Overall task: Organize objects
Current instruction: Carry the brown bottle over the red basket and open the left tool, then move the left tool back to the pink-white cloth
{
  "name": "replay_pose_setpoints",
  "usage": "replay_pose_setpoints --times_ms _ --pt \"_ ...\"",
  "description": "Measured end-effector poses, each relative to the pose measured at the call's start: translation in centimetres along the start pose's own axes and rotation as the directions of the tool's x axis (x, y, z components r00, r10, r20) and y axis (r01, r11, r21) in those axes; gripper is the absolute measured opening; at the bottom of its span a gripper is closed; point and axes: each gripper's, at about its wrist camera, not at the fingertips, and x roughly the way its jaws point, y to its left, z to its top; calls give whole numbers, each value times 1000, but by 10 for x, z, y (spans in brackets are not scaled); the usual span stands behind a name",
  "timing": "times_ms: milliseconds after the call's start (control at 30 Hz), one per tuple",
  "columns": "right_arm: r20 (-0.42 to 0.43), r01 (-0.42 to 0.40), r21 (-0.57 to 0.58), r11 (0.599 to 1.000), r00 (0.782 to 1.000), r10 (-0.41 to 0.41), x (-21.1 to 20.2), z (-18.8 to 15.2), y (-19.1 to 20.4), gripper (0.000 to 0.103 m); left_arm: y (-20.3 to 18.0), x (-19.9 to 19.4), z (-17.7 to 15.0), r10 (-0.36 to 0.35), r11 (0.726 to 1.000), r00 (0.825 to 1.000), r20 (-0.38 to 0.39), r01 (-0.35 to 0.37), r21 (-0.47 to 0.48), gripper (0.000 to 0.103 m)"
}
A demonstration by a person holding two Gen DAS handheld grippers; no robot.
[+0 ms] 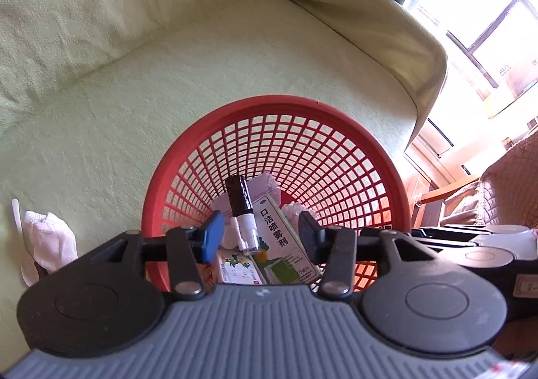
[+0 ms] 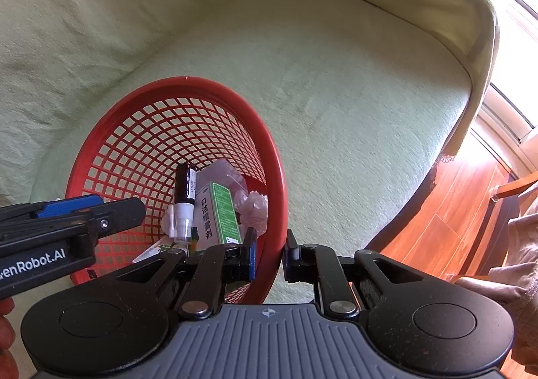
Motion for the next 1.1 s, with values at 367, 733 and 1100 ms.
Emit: replay_pose_setpoints --times_ms 367,733,1100 --pt "-1 2 -5 1000 1000 -2 1 1 2 11 25 -42 -7 21 999 997 78 -18 -36 51" --pt "-9 9 -6 1000 1000 -9 -1 -2 -1 11 118 -79 -50 179 970 978 111 -156 -189 52" --pt "-19 26 -15 1000 999 -26 2 -4 -2 11 195 -84 -120 282 907 959 2 -266 -325 57"
